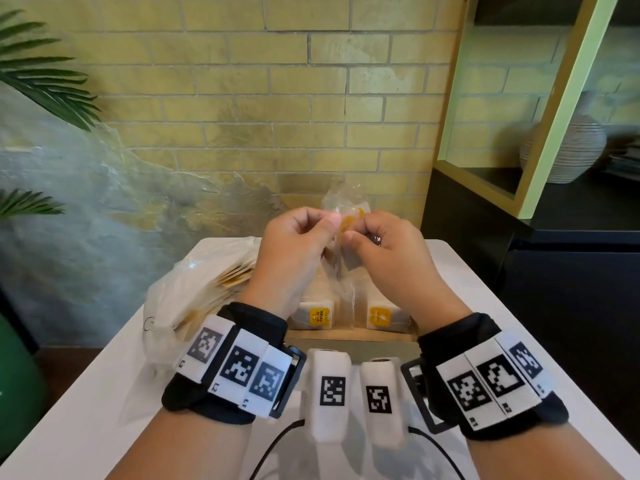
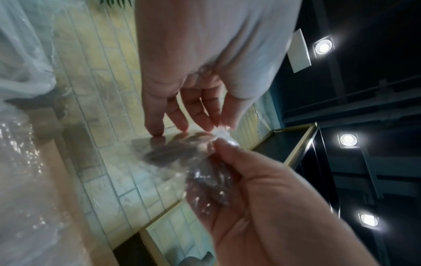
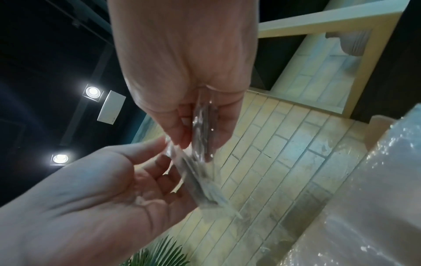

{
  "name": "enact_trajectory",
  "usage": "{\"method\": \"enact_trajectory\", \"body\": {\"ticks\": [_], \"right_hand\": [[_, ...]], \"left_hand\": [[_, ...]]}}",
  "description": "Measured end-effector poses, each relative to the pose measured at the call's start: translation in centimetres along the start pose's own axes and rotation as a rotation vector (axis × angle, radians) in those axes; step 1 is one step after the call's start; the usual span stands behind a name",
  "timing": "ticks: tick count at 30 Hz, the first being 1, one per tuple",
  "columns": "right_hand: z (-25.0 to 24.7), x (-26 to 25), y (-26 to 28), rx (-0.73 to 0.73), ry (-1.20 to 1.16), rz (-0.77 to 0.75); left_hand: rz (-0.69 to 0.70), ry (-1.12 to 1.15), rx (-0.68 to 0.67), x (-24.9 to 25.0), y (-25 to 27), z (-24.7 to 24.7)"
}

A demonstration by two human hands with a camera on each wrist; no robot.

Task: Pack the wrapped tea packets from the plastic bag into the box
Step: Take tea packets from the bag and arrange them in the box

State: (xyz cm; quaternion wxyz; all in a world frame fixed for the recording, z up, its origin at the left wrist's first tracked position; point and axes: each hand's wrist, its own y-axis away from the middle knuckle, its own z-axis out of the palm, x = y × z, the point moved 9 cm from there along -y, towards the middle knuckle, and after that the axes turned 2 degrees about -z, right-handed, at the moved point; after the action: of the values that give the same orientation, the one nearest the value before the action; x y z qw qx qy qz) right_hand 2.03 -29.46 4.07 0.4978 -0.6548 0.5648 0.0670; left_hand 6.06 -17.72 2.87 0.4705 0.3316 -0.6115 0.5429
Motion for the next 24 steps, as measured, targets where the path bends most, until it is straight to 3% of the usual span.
{"method": "enact_trajectory", "body": {"ticks": [5,8,15,24], "right_hand": [[-0.3,0.5,-0.1,-0.01,-0.095,0.032],[-0.3,0.9,0.0,-0.02,-0.174,0.047],[-0.2,1.8,0.0,-0.047,-0.202,0.099],[0.9,6.8,0.4,-0.114,-0.349,0.408]], "left_hand": [[-0.073,0.031,-0.143,-0.3,0.0,0.7],[-0.05,-0.079,-0.227,-0.5,0.0,0.9],[-0.239,-0.033,-0.109,-4.0,-0.8,-0.2],[-0.422,-0.213,-0.157,-7.0,-0.8,-1.3]]}}
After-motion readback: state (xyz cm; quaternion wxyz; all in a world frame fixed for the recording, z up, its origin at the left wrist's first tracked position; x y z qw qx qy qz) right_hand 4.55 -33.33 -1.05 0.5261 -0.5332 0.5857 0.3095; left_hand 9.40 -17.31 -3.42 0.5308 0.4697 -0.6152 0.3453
